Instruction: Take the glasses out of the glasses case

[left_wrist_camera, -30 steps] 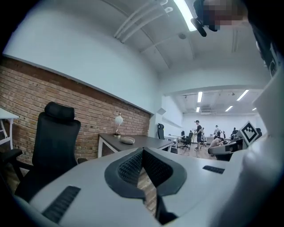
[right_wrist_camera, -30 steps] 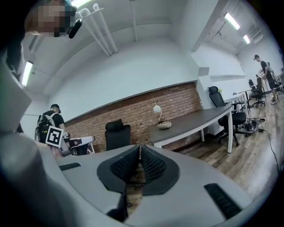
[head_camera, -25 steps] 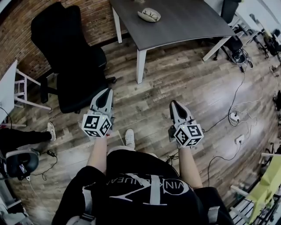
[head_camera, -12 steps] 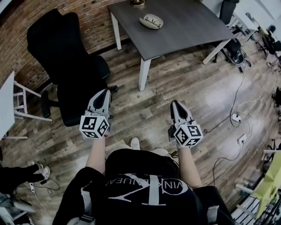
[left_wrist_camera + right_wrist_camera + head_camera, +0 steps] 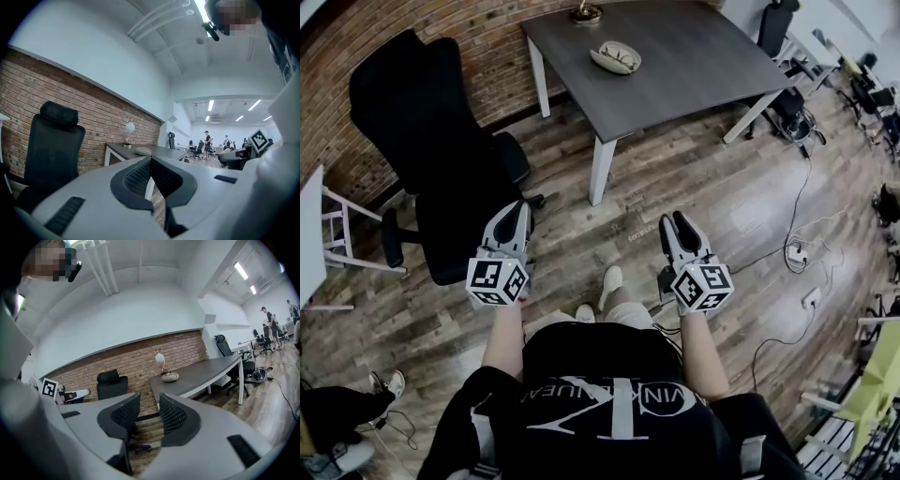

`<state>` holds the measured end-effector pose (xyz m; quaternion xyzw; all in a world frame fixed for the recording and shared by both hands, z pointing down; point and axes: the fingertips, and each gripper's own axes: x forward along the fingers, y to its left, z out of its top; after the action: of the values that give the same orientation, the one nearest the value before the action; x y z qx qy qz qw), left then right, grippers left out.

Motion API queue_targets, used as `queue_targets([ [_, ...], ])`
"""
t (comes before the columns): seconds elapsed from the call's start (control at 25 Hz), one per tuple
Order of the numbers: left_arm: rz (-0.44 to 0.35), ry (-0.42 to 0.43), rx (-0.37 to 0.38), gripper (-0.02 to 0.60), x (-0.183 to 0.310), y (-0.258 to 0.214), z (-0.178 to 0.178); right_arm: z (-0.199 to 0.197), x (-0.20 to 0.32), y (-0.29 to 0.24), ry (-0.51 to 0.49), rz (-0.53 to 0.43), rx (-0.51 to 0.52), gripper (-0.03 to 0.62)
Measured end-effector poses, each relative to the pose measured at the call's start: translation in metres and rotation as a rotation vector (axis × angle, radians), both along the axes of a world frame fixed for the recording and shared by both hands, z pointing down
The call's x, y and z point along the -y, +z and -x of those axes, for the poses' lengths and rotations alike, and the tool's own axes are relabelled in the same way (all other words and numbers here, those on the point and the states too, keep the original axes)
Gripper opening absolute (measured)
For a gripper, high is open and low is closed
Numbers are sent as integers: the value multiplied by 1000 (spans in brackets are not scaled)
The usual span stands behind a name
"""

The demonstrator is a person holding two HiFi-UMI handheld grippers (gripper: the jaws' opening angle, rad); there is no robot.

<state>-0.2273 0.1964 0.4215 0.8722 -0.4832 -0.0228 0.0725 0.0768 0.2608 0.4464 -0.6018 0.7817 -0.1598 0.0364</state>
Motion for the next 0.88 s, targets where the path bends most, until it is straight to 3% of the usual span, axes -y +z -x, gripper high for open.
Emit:
queue_targets([
  [0.4,10,-45,15,15,60,6,0,-12,76,7,-20,-3,41,163],
  [0.88,48,-65,40,15,156,5,-41,-37,194,8,-94,13,64,167],
])
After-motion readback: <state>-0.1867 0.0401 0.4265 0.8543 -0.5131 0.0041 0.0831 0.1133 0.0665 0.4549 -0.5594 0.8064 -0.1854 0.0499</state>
